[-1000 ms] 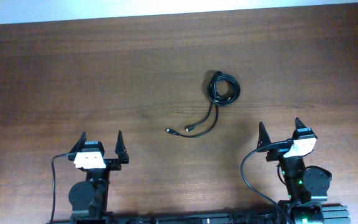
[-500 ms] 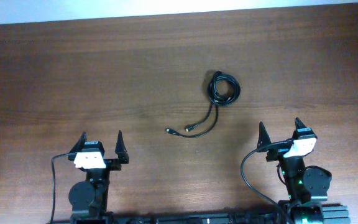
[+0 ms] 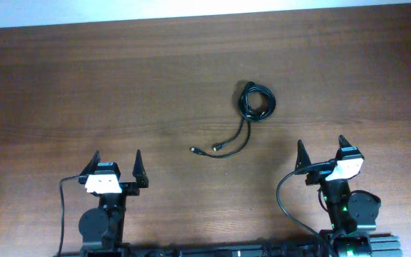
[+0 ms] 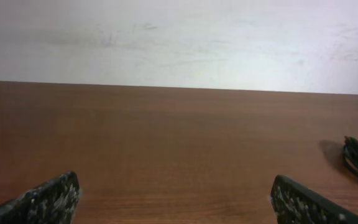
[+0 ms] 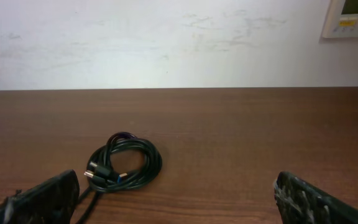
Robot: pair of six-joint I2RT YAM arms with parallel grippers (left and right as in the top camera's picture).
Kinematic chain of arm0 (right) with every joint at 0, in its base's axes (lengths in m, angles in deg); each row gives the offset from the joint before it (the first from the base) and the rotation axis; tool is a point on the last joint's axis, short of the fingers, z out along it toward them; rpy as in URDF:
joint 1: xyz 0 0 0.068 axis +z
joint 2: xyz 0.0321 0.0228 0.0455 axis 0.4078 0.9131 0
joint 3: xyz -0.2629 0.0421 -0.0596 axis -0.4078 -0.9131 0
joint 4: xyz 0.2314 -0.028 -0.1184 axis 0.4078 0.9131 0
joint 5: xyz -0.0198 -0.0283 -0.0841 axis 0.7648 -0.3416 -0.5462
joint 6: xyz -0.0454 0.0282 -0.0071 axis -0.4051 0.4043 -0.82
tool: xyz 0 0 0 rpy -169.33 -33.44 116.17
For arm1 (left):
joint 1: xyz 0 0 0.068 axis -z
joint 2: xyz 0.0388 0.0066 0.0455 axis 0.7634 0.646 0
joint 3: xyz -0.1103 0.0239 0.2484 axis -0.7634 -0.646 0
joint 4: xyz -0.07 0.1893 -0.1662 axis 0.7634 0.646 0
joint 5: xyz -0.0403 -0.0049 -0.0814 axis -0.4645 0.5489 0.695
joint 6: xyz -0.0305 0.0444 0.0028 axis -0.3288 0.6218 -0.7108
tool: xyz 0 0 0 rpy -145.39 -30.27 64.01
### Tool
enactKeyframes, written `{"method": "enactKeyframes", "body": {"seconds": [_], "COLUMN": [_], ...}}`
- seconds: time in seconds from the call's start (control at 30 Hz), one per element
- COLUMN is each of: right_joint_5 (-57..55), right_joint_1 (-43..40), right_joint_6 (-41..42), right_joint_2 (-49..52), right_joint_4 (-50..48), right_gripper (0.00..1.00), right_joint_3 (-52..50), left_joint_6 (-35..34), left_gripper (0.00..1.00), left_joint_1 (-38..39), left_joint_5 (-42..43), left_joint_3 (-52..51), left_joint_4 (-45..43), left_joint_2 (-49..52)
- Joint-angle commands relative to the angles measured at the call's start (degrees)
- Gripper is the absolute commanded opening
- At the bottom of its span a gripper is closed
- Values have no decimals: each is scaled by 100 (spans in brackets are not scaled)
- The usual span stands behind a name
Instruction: Untangle cables
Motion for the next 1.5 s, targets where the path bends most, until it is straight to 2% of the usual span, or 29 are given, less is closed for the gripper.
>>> {"method": "enactKeyframes", "body": {"seconds": [0.0, 0.13, 0.23, 0.43, 0.53, 0.63, 0.7, 0.77, 0.9, 0.97, 1.03, 1.17, 1.2, 1.23, 1.27, 1.3, 1.4, 1.47], "right_joint_5": [-9, -9, -9, -9, -9, -9, -9, -9, -9, -9, -9, -9, -9, -9, -9, -9, -9, -9], "right_joint_1": [61, 61, 61, 61, 61, 61, 61, 61, 61, 61, 61, 61, 61, 61, 61, 61, 61, 61], "right_joint_6": [-26, -26, -26, -26, -26, -26, -26, -26, -26, -26, -26, -26, -26, -26, -26, -26, -26, -26], "right_joint_2": [-39, -39, -39, -39, -39, -39, -39, -39, -39, -39, -39, -39, -39, -39, -39, -39, -39, -39], "right_joint_4": [35, 35, 35, 35, 35, 37, 35, 35, 35, 35, 35, 35, 37, 35, 35, 35, 37, 35], "right_gripper": [99, 99, 99, 99, 99, 99, 99, 99, 99, 99, 99, 99, 99, 99, 99, 99, 99, 99], "right_joint_3": [-31, -31, -31, -31, -31, -31, -31, -31, -31, -31, -31, -31, -31, -31, -31, -31, -31, -31], "left_joint_6": [-136, -334, -337, -334, -334, -337, -334, -35, -35, -37, -33, 138, 138, 133, 131, 131, 131, 125], "left_gripper": [99, 99, 99, 99, 99, 99, 99, 99, 98, 99, 99, 99, 99, 99, 99, 99, 99, 99], "left_joint_1": [-20, -20, -20, -17, -2, 26, 393, 968, 2015, 2520, 2806, 2990, 3010, 3025, 3045, 3049, 3049, 3049], "left_joint_5": [323, 603, 597, 807, 1287, 2253, 2227, 2072, 1064, 540, 358, 356, 358, 382, 385, 411, 1416, 1482], "left_joint_3": [2, 221, 876, 2660, 3698, 4350, 4531, 4682, 5329, 5912, 6564, 7895, 8083, 8083, 8083, 8078, 8078, 8078], "left_joint_4": [-315, -293, -37, 988, 1593, 1646, 1641, 1574, 1515, 1519, 1569, 1685, 1427, 953, 846, 935, 1215, 1211], "left_joint_2": [-57, -48, 328, 2376, 3536, 4662, 5143, 5504, 6074, 6684, 7405, 8887, 9208, 9442, 9637, 9805, 10203, 10450]}}
